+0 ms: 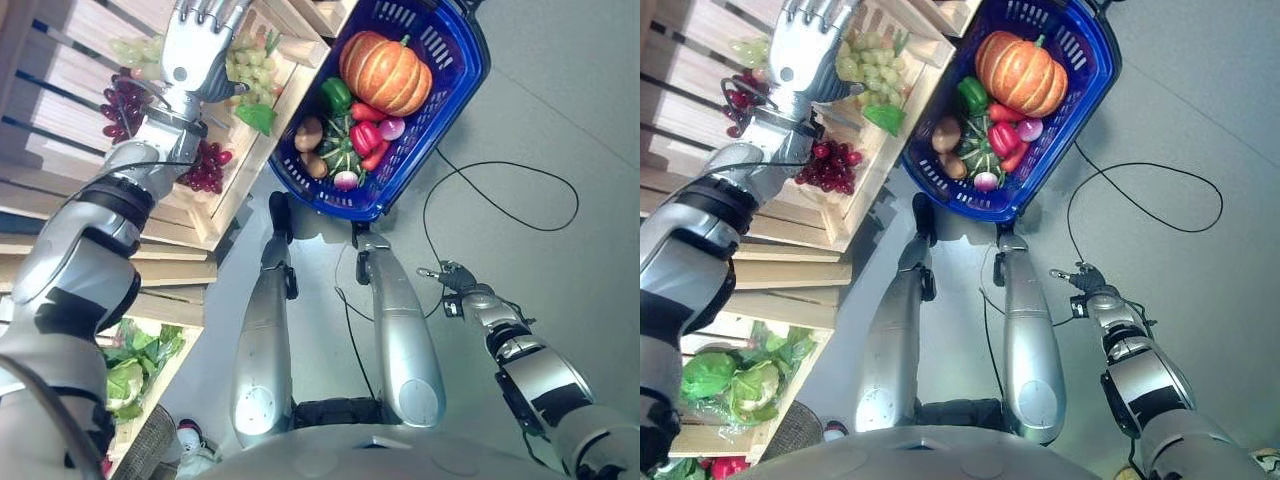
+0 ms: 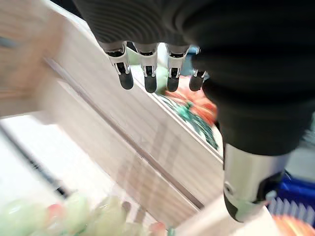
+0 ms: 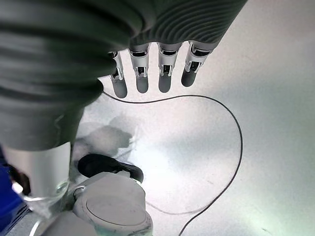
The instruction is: Pick up fruits and vegetables into the basket
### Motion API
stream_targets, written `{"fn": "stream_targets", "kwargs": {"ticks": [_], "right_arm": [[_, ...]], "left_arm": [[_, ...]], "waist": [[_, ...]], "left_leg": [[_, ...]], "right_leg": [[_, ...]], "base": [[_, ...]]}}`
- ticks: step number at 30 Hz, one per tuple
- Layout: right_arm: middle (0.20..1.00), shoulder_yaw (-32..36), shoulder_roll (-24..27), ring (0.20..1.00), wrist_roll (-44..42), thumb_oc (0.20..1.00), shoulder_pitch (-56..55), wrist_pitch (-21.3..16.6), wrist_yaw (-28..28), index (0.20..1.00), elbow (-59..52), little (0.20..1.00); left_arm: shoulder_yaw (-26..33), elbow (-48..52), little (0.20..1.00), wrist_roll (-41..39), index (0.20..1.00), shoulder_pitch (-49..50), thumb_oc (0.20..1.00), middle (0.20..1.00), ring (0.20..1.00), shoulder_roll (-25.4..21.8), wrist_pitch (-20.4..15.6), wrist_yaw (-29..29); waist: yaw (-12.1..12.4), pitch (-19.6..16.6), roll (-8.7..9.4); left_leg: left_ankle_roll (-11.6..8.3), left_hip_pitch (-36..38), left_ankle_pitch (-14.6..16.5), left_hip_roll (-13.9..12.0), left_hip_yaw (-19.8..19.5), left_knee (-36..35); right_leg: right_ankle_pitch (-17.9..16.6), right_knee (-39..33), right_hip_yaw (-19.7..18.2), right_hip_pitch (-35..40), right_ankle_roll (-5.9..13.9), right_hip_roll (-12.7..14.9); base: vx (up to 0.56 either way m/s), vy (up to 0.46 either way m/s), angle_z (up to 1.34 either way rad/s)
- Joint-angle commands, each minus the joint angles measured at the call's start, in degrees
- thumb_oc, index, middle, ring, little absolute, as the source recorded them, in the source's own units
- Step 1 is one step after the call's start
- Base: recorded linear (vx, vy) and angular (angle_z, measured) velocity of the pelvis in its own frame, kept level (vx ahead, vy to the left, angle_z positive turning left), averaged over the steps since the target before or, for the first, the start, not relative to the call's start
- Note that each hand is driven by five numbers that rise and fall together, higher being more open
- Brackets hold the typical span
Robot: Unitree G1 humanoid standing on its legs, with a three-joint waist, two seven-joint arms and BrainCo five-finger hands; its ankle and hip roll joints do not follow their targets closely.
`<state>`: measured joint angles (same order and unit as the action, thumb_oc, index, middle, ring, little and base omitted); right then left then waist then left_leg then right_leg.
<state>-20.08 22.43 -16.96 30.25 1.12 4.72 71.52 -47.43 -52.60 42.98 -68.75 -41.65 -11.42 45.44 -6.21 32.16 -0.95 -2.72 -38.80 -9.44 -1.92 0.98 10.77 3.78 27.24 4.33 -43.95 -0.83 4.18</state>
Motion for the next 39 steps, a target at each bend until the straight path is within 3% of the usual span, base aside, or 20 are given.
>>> {"fn": "stream_targets", "kwargs": {"ticks": [1,10,23,30,39], "right_arm": [[1.000,-1.12,2.76,1.000,-1.34,1.000,-1.55,1.33,0.26,1.000,-0.38,1.000],[1.000,-1.90,3.21,1.000,-1.36,1.000,1.25,2.24,0.14,1.000,-0.41,1.000],[1.000,-2.59,3.86,1.000,-2.22,1.000,2.40,2.63,0.38,1.000,-0.98,1.000],[1.000,-2.72,4.25,1.000,-2.48,1.000,2.14,2.65,0.49,1.000,-1.67,1.000],[1.000,-3.26,4.84,1.000,-3.00,1.000,2.82,2.62,0.20,1.000,-2.15,1.000]], "left_arm": [[0.29,-0.85,1.000,3.57,1.000,-3.83,1.000,1.000,1.000,-2.51,-0.11,-1.43],[-5.99,-5.45,1.000,6.51,1.000,-8.44,1.000,1.000,1.000,-0.91,0.18,-12.03],[-7.03,-11.26,1.000,7.15,1.000,-8.38,1.000,1.000,1.000,-0.88,2.83,-23.70],[-5.88,-13.20,1.000,7.40,1.000,-6.65,1.000,1.000,1.000,-1.46,7.28,-23.71],[-3.91,-16.11,1.000,11.17,1.000,-5.48,1.000,1.000,1.000,-1.41,12.44,-18.68]], "waist": [[0.14,-2.37,0.78],[-1.25,-2.37,0.61],[-1.74,-2.37,0.78],[-1.67,-2.37,1.02],[-1.41,-2.37,1.29]], "left_leg": [[-0.55,-3.04,9.82,-0.34,1.35,11.66],[-0.85,-4.97,9.71,-0.53,1.69,12.52],[-0.96,-7.46,9.17,-0.44,1.52,12.92],[-1.01,-8.45,8.96,-0.40,1.26,13.07],[-0.97,-10.21,8.66,-0.14,0.95,13.23]], "right_leg": [[-4.46,-4.85,-1.10,0.43,4.64,-0.71],[-4.85,-4.53,-1.90,-1.82,4.73,-0.93],[-5.49,-4.77,-2.24,-4.25,4.77,-1.30],[-5.80,-4.92,-2.29,-5.09,4.77,-1.37],[-6.19,-4.99,-2.18,-6.64,4.85,-1.37]], "base": [[0.00,0.032,-0.06],[0.00,0.012,-0.03],[0.00,0.000,0.00],[0.00,0.000,0.00],[0.00,0.024,0.01]]}}
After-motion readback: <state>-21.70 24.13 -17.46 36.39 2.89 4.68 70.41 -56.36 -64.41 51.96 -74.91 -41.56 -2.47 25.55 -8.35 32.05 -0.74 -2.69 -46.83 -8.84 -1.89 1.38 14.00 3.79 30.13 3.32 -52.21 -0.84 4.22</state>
